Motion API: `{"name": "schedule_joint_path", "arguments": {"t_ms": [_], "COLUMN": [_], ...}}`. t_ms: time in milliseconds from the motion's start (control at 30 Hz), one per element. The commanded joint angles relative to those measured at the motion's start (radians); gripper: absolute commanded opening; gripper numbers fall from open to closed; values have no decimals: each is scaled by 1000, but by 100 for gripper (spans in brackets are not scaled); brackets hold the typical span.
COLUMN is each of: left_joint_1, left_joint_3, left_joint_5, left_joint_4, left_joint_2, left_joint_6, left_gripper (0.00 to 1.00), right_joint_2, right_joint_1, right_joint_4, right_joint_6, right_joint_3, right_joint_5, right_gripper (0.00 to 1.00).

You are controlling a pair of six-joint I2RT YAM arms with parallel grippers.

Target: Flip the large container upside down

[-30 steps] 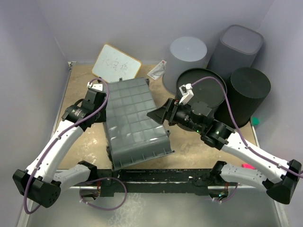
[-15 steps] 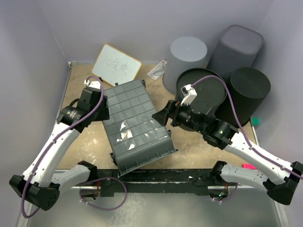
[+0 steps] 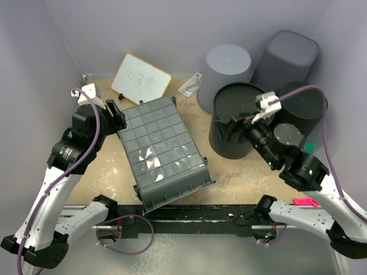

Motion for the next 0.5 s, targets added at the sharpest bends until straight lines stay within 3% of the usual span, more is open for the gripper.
{"name": "schedule_joint_path", "arguments": {"t_ms": [0, 133, 467], "left_joint_1": [2, 1, 1], "left_joint_3": [-71, -127, -160], "left_joint_5": [-95, -114, -195], "left_joint_4": [106, 155, 203], "left_joint_2": [-60, -97, -134], "left_joint_6": [-20, -23, -50], "left_gripper": [61, 61, 60], "right_joint_2": [-129, -201, -225], "right_joint_1": [3, 3, 3], "right_joint_4": [138, 156, 98], "right_joint_6": [-134, -101, -89], "right_joint_3": [-170, -248, -245], "right_joint_5": [150, 157, 203], "right_gripper": [100, 100, 100]}}
